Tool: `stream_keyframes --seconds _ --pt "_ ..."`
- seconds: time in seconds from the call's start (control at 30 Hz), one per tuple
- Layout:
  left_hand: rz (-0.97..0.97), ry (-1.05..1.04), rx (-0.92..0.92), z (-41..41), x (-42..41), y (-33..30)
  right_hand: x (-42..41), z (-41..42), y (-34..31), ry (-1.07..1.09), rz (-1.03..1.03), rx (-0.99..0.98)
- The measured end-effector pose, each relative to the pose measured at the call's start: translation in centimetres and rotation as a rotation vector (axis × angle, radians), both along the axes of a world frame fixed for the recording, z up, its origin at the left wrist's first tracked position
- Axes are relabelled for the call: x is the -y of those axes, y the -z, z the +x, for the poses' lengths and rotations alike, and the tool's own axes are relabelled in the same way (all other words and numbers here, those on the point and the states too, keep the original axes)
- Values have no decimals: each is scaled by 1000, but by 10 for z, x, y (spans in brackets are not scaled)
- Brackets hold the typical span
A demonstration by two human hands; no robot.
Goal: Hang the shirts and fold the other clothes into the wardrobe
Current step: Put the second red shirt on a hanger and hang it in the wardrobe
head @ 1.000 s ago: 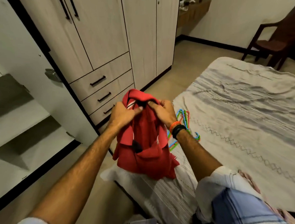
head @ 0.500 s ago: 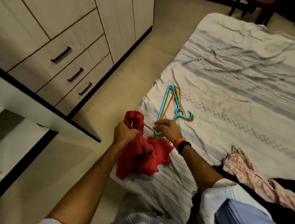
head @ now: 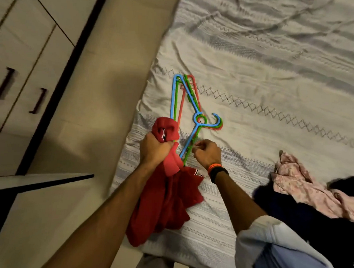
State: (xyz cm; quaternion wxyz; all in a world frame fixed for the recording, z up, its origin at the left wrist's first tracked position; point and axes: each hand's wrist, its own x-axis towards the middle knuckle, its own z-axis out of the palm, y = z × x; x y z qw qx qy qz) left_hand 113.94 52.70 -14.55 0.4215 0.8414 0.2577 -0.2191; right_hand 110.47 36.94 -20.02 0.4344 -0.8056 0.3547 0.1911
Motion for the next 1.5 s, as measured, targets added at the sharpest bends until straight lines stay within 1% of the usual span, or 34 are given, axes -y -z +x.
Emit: stream_keyframes --seconds 0.03,0.2,0.27,0.4,0.47,0.53,0.6,0.63,0.67,0.73,0.77,0.93,1.1,1.23,1.37,1.5 --pt "8 10 -9 13 6 18 4 12 18 17 -23 -20" --pt "38 -2 -46 38 14 61 4 49 66 82 -94 -16" --pt "50 -23 -74 43 15 78 3 63 83 107 -158 -20" --pt "56 -43 -99 46 17 95 1 82 98 154 -273 -44" --pt "50 -47 -110 46 19 98 2 87 104 132 -301 -80" --pt "42 -53 -122 47 20 99 1 90 103 162 -287 -98" --pt "41 -60 -128 47 19 99 1 94 100 268 -215 -18" --pt "42 -64 -132 47 19 98 2 95 100 333 -132 48" --pt "45 -67 -135 47 18 98 3 98 96 412 9 108" --pt "40 -75 -143 46 15 96 6 105 86 566 368 204" --pt "40 -81 -147 46 14 95 8 109 81 590 477 225" --pt "40 -91 -127 43 9 86 10 120 58 549 535 293" --pt "6 -125 -102 33 3 64 10 104 32 398 471 309" --pt "-19 -145 -61 18 -6 40 4 81 0 299 489 350" --pt "-44 -190 50 -7 -14 5 -5 47 -35 221 446 380" --pt "-60 -287 90 -37 -22 -21 -7 7 -69 156 531 373"
